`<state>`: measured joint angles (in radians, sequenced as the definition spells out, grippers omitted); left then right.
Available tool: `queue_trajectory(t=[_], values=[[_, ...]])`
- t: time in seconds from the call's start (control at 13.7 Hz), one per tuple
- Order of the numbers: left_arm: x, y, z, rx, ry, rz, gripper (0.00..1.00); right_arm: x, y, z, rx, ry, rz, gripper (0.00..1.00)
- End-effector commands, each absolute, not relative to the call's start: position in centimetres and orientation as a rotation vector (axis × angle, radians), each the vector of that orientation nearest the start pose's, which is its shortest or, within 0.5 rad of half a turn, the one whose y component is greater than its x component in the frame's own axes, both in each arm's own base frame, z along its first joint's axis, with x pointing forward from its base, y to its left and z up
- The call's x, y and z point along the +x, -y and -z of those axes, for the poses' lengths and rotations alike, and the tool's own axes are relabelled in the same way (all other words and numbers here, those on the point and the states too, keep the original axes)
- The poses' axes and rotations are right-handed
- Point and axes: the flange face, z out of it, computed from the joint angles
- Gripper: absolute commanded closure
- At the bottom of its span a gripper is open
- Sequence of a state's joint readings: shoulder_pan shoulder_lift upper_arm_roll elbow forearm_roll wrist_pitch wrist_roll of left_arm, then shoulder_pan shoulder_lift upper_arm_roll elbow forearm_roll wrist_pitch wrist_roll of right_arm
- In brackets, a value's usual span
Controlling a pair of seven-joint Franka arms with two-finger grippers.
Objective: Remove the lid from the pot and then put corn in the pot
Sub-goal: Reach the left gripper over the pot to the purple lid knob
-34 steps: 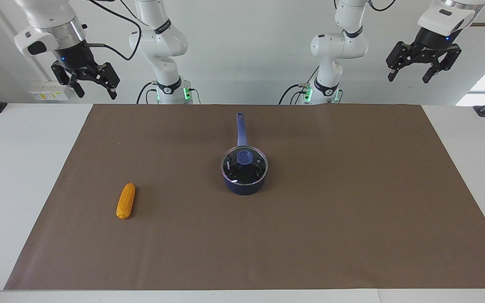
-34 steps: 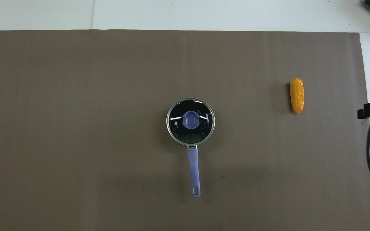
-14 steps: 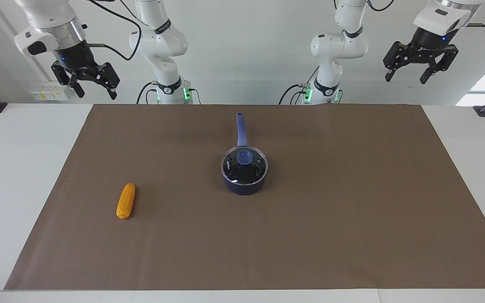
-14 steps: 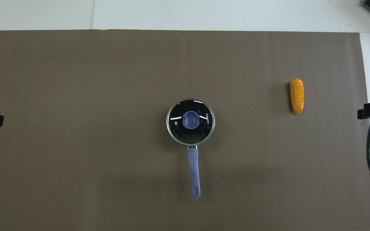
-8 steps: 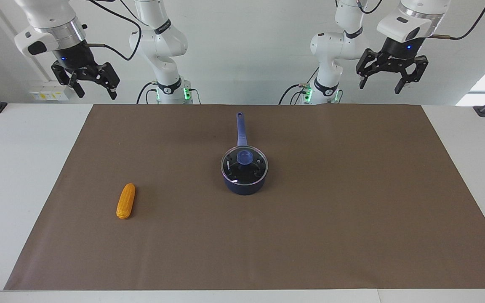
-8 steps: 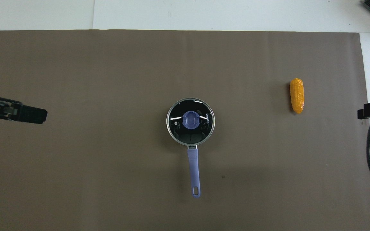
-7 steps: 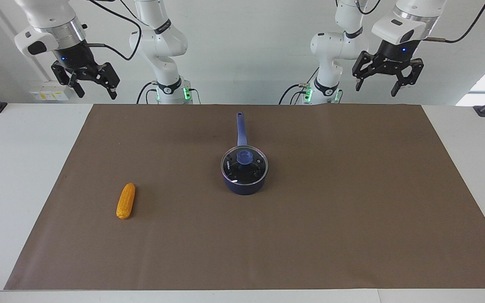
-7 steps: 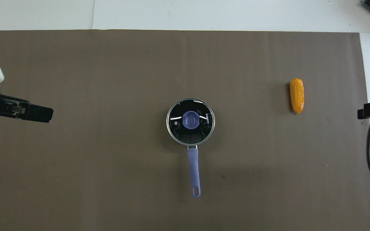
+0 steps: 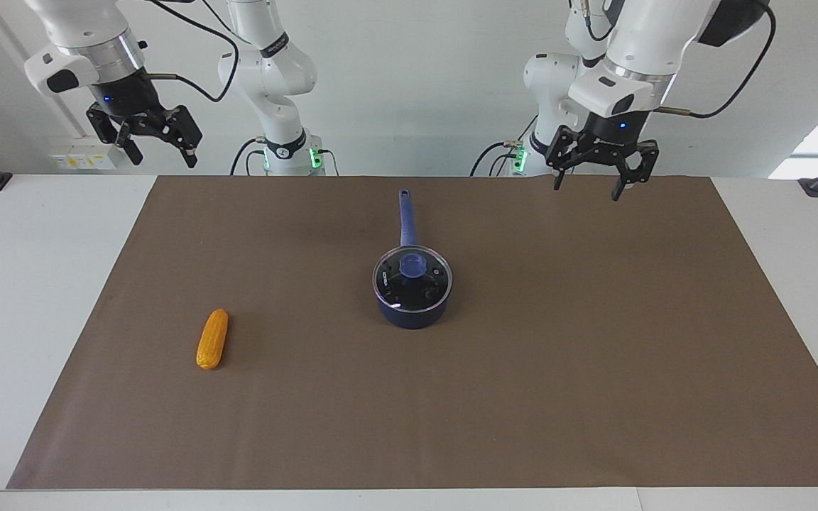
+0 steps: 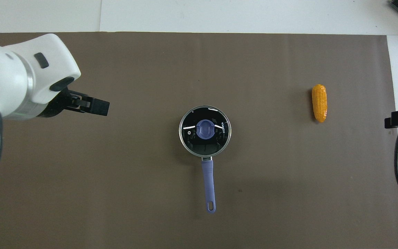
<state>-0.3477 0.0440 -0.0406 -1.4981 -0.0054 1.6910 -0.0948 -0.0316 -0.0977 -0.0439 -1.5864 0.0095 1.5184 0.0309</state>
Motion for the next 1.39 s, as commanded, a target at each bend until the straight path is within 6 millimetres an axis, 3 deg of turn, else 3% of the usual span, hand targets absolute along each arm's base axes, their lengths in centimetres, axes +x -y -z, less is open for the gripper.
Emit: queue_trajectory(t=[0.0, 0.22, 0.59, 0.8, 0.95, 1.32], values=[[54.1, 25.5, -62.6, -3.163, -0.449, 0.232, 0.00, 51.2, 3.9, -66.9, -3.118, -0.148, 0.039, 0.00], [54.3, 30.8, -58.5, -3.161, -0.443, 0.194, 0.00, 51.2, 3.9, -66.9, -3.118, -0.148, 0.039, 0.00], [53.5, 40.2, -51.1, -3.159, -0.277, 0.163, 0.00, 51.2, 3.9, -66.9, -3.118, -0.148, 0.039, 0.00], [53.6, 42.2, -48.9, -3.179, -0.220, 0.189, 0.00, 51.1, 3.9, -66.9, -3.118, -0.148, 0.037, 0.00], [52.4, 44.9, -47.3, -3.189, -0.235, 0.192, 0.00, 51.2, 3.9, -66.9, -3.118, -0.148, 0.039, 0.00], [51.2, 46.0, -44.8, -3.184, -0.261, 0.183, 0.00, 51.2, 3.9, -66.9, -3.118, -0.148, 0.039, 0.00]])
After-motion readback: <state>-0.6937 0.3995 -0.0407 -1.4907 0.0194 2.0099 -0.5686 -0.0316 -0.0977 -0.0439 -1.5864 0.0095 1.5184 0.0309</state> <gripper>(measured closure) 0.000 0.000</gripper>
